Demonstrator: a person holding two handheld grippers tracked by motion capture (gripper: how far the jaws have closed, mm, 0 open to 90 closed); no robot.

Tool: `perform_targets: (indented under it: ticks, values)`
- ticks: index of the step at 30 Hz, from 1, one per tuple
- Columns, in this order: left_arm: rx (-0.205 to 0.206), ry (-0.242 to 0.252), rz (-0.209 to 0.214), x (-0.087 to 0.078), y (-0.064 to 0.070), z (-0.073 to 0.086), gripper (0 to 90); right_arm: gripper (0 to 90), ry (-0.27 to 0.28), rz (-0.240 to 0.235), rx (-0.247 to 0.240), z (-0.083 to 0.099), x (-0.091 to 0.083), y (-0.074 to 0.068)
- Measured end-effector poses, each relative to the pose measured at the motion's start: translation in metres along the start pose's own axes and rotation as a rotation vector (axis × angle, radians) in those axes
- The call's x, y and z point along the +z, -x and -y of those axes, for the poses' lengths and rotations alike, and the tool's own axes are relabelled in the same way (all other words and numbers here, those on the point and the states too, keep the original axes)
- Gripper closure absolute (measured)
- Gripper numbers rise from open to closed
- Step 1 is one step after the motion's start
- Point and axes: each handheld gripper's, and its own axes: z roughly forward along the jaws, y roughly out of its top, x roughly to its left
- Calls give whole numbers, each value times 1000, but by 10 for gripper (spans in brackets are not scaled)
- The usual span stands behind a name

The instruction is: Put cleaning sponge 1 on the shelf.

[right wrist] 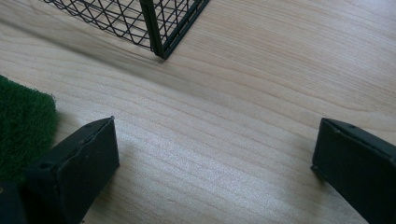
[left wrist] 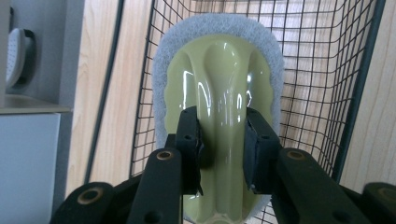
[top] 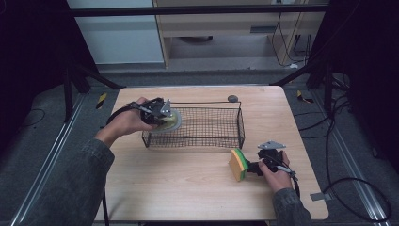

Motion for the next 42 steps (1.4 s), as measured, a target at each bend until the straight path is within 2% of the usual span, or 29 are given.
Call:
perform_targets:
  ticks: [18,28,42]
  values:
    - [-24,-14,39,19,3,6,704,7,0,-2,1,0,0,-1]
    - [-40,-28,60,34,7,9,702,7,-1,-5,6,0,0,-1]
    - [-63,-34,62,38,6,7,700,7,0,-3,3,0,0,-1]
